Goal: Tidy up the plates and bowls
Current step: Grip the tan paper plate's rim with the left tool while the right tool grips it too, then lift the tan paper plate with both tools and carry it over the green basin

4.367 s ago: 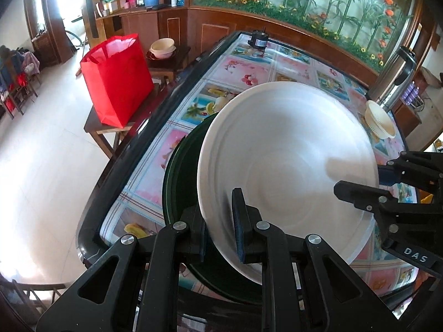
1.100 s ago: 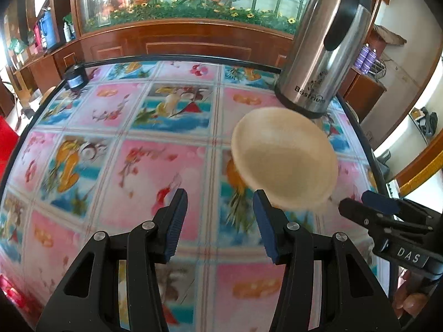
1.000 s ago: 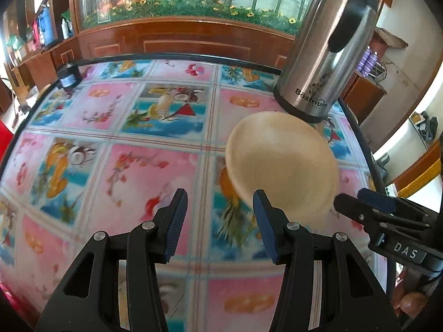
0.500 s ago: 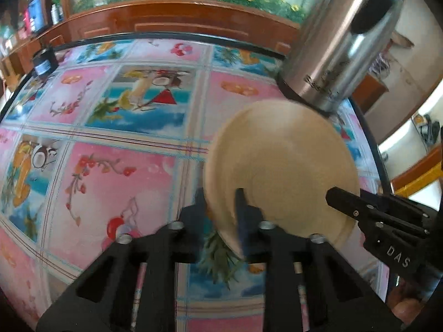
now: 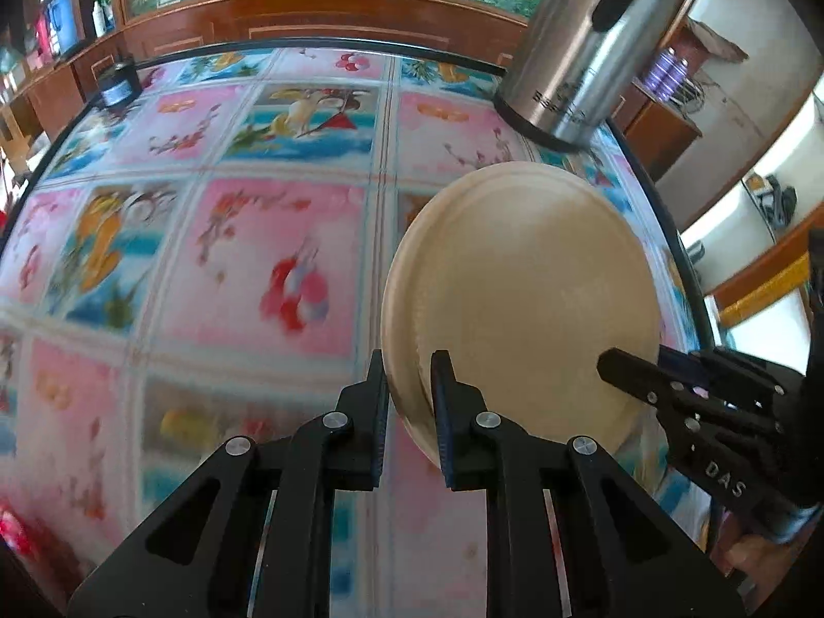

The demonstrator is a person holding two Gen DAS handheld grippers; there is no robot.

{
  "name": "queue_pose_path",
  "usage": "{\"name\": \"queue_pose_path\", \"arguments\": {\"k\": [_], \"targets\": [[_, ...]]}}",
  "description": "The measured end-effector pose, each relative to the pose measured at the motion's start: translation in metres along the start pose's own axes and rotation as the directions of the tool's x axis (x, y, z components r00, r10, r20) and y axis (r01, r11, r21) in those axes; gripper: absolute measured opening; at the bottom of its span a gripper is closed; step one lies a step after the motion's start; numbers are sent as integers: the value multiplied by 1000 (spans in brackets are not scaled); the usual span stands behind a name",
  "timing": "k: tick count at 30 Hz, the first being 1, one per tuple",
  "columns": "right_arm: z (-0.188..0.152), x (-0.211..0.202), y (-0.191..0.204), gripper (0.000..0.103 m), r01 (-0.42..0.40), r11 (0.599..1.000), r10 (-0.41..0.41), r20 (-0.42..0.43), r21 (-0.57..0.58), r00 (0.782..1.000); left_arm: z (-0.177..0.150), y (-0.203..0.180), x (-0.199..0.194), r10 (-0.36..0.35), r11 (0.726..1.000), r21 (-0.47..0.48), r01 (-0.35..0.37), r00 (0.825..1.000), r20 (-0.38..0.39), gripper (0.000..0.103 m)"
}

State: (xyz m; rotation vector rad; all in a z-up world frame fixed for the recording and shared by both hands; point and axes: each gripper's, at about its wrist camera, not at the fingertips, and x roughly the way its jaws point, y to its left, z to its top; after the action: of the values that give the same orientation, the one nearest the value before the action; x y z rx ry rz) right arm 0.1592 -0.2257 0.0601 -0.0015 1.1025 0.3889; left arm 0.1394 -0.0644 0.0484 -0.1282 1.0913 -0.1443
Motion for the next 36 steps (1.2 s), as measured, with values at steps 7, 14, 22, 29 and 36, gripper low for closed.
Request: {"name": "queue_pose_path", "arguments": {"k": [7,14,22,29,36], "targets": [[-50,-17,45,23,17,998,-18,-15,-57,1000,-63,13,-43,24,999,37,-25,999,34,15],[-94,-37,90,24,33,993,-34,-8,-116,999,-114,37,-71,15,1000,22,-16,999,52,15],[-122,-47,124,24,27,988,-30,-16,-151,999,-151,58,-92,6,1000,-3,-6,998,58,15],[-132,-51,144,24,28,984,-31,-16,-174,999,-168,68,-106,25,1000,-2,-25,995,95,15],[-138,-53,159,25,52,978,-55,-12,-200,998,-172,73,-112,32,999,-7,-31,993,112,15]]}}
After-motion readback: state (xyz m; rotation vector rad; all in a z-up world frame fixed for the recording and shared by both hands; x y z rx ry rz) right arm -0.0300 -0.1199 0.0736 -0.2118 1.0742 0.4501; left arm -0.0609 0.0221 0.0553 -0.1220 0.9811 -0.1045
